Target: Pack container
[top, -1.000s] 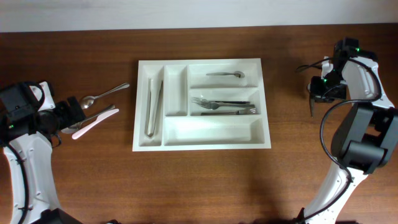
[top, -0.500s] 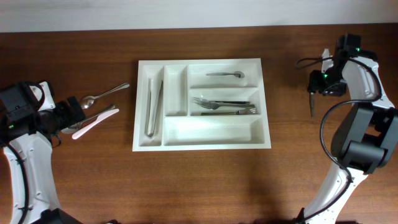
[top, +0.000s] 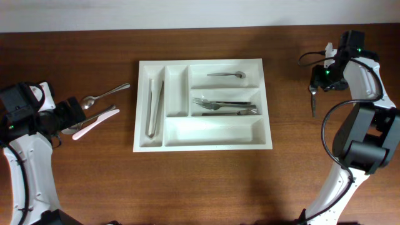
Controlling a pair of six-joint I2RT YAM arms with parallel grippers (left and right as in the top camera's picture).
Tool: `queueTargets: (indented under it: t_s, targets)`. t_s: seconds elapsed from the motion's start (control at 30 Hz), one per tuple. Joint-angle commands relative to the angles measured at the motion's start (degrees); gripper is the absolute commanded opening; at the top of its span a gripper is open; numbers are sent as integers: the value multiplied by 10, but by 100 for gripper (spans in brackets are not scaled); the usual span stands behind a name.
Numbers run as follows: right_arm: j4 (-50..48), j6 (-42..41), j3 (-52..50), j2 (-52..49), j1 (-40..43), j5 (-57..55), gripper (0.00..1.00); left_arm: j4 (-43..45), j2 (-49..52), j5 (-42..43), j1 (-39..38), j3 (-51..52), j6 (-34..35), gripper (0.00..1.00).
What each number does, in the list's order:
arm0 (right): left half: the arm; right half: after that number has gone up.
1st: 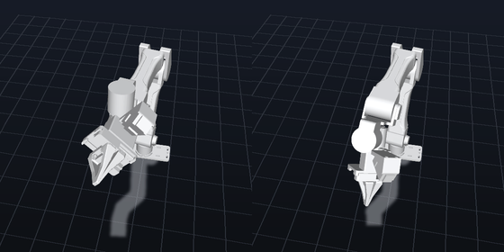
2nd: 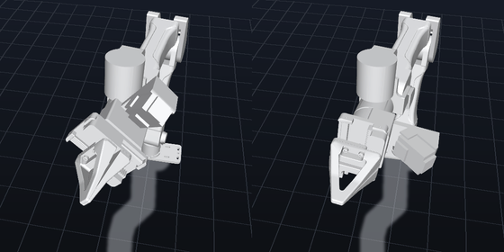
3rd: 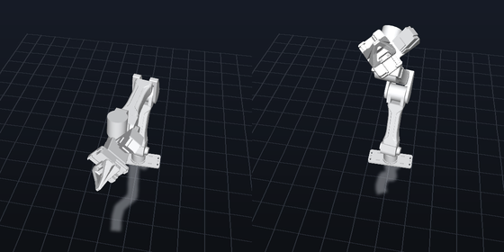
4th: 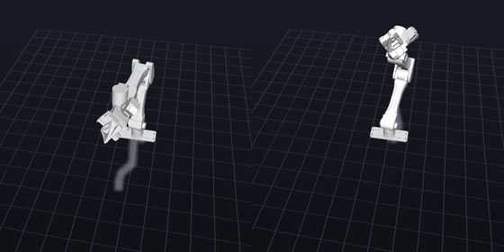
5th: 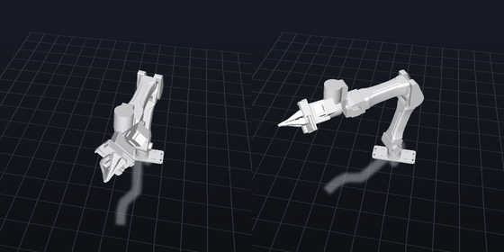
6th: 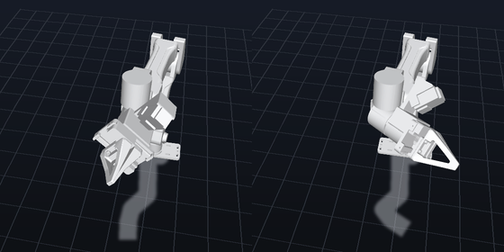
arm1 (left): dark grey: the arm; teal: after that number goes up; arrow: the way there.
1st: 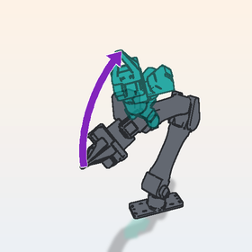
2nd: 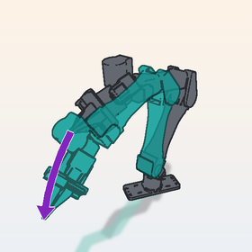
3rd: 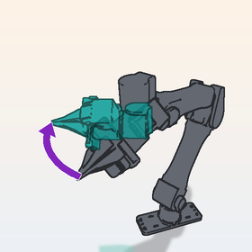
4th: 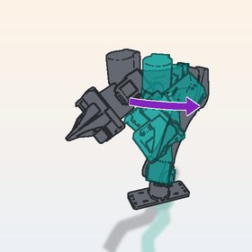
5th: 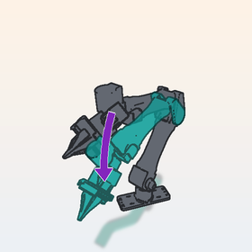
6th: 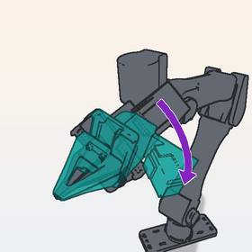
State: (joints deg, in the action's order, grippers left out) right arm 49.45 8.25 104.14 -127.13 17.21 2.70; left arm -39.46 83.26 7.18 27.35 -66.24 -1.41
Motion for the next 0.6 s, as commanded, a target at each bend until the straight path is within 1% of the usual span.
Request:
queueTargets:
  t_s: [0.0, 0.2, 0.57]
  targets:
    - [-3, -20, 12, -16, 2, 6, 56, 1, 3, 10, 2, -9, 6, 99]
    - [-2, -76, 12, -37, 18, 71, 56, 1, 3, 10, 2, -9, 6, 99]
    - [-8, -109, 12, -47, 24, 89, 52, 1, 3, 10, 2, -9, 6, 99]
